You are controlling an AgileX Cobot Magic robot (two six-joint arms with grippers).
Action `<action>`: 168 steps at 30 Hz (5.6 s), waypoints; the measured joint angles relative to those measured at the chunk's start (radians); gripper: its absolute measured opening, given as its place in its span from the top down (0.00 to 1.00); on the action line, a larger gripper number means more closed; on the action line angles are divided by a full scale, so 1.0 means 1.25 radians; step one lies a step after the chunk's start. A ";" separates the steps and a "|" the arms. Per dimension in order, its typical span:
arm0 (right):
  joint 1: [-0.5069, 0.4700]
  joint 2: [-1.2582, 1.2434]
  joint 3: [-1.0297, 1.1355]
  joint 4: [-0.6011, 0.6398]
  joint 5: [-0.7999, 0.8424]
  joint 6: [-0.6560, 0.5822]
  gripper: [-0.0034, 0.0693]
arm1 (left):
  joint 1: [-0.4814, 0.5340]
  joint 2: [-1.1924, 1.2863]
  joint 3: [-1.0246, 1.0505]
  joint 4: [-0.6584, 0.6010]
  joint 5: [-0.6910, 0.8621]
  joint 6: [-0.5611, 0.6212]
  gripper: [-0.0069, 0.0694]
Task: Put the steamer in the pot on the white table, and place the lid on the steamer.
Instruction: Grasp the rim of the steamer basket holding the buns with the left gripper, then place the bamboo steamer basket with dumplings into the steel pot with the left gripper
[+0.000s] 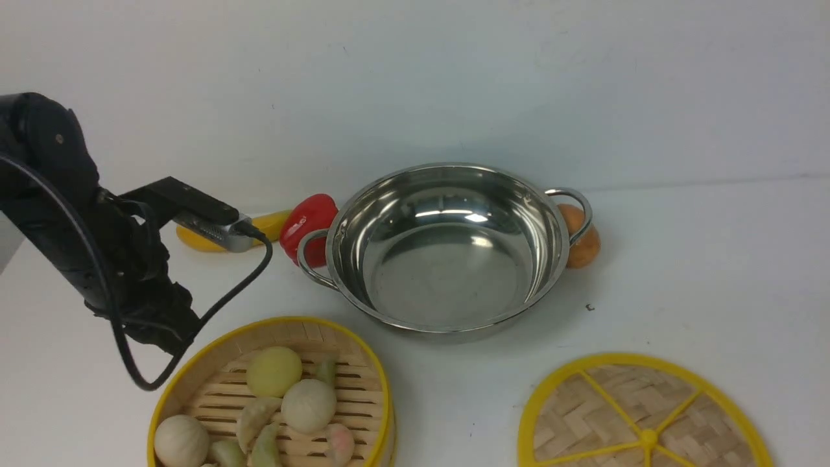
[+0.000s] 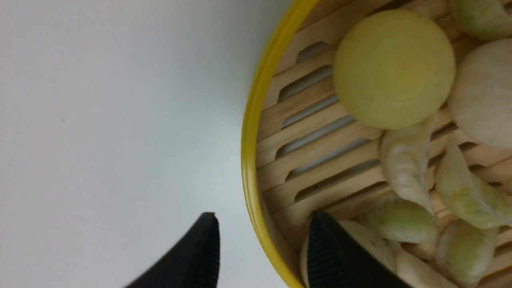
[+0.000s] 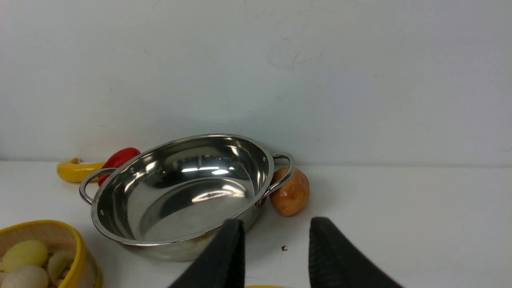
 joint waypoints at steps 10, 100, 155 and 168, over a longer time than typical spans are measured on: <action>0.000 0.000 0.000 0.002 0.000 -0.011 0.62 | 0.000 0.102 -0.039 0.003 -0.001 -0.003 0.52; 0.000 0.000 0.000 0.002 -0.022 -0.021 0.62 | -0.005 0.054 -0.190 -0.082 0.122 0.088 0.84; 0.000 0.068 0.000 0.028 0.029 -0.036 0.62 | -0.103 0.482 -0.897 -0.208 0.146 0.045 0.84; 0.000 0.068 0.000 0.046 0.030 -0.040 0.62 | -0.124 0.526 -0.900 -0.224 0.133 0.062 0.84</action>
